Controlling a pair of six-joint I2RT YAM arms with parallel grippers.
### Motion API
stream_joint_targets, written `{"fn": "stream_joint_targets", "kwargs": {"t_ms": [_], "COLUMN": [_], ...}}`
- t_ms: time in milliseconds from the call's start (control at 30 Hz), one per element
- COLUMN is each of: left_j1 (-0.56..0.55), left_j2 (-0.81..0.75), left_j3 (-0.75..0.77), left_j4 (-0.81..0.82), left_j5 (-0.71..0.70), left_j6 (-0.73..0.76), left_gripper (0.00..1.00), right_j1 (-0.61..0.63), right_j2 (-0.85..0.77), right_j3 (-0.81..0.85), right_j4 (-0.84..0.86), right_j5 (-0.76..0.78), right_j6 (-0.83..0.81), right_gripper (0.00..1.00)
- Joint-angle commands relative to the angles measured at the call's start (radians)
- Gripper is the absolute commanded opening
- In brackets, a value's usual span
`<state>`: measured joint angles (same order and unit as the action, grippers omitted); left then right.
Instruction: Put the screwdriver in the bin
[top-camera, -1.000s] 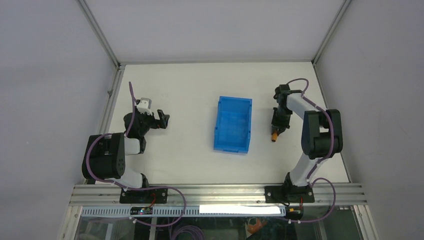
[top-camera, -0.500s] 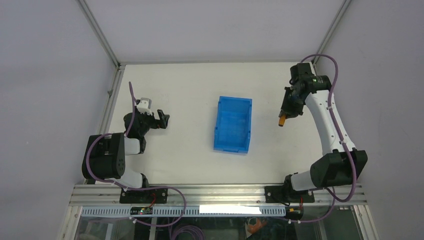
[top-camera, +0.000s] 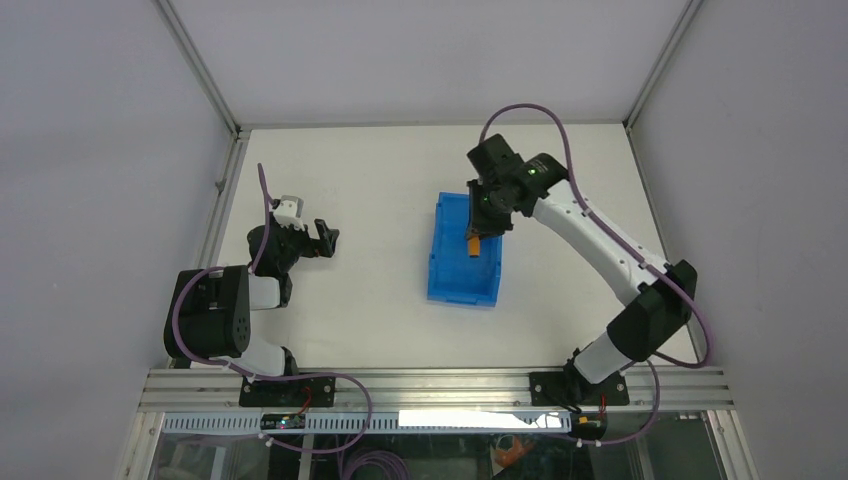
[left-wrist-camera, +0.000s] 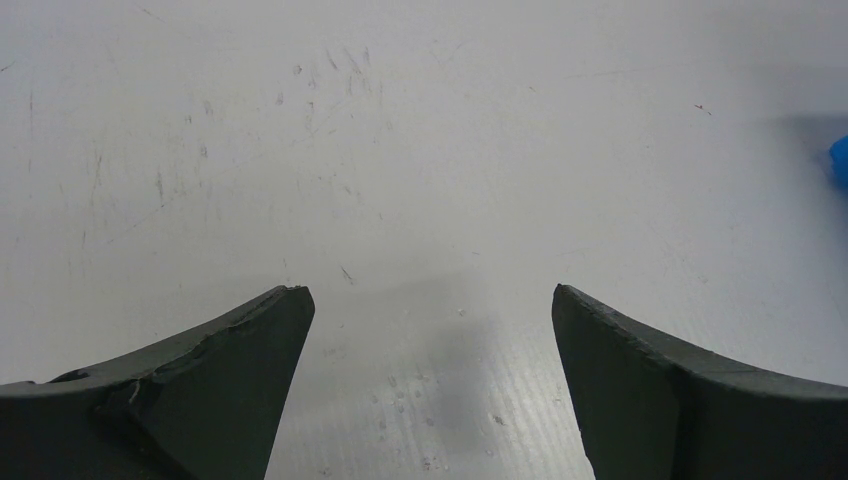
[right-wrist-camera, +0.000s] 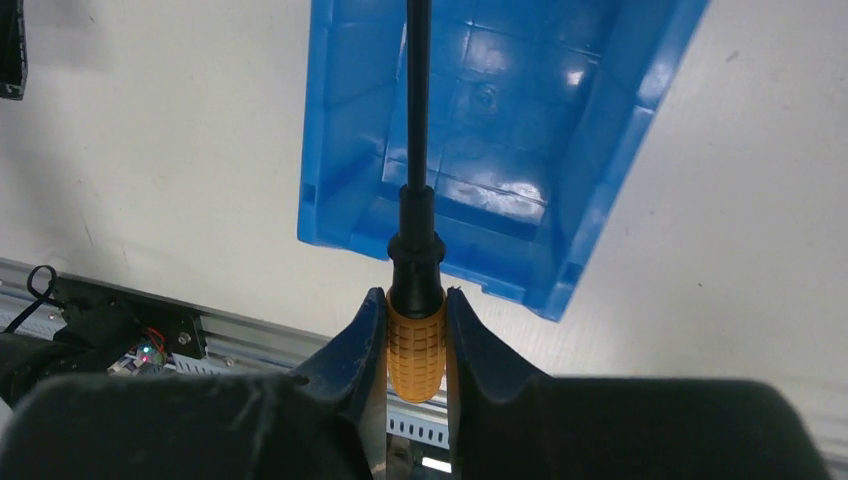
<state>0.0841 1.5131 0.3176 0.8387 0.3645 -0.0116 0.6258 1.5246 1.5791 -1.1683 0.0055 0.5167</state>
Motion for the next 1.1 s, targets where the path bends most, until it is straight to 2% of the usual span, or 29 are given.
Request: {"fn": "stream_joint_targets", "kwargs": {"t_ms": [0, 400, 600, 733, 833, 1067], "left_j1": [-0.01, -0.01, -0.01, -0.01, -0.01, -0.01], "left_j2": [0.0, 0.0, -0.001, 0.0, 0.0, 0.001], "left_j3": [0.02, 0.018, 0.02, 0.019, 0.018, 0.019], "left_j4": [0.073, 0.073, 0.073, 0.073, 0.073, 0.073], "left_j5": [-0.007, -0.007, -0.007, -0.006, -0.007, -0.007], "left_j6": [0.001, 0.001, 0.001, 0.001, 0.001, 0.001], "left_gripper": [0.99, 0.99, 0.99, 0.99, 0.99, 0.99], "right_j1": [0.045, 0.084, 0.093, 0.097, 0.104, 0.133], "right_j2": [0.084, 0.336, 0.395, 0.384, 0.342, 0.18], "right_j3": [-0.009, -0.217, -0.259, -0.267, -0.269, -0.245], "right_j4": [0.143, 0.369, 0.412, 0.414, 0.412, 0.377], "right_j5": [0.038, 0.08, 0.127, 0.16, 0.186, 0.284], "right_j6": [0.064, 0.121, 0.149, 0.162, 0.167, 0.157], "right_gripper": [0.0, 0.0, 0.18, 0.32, 0.39, 0.42]}}
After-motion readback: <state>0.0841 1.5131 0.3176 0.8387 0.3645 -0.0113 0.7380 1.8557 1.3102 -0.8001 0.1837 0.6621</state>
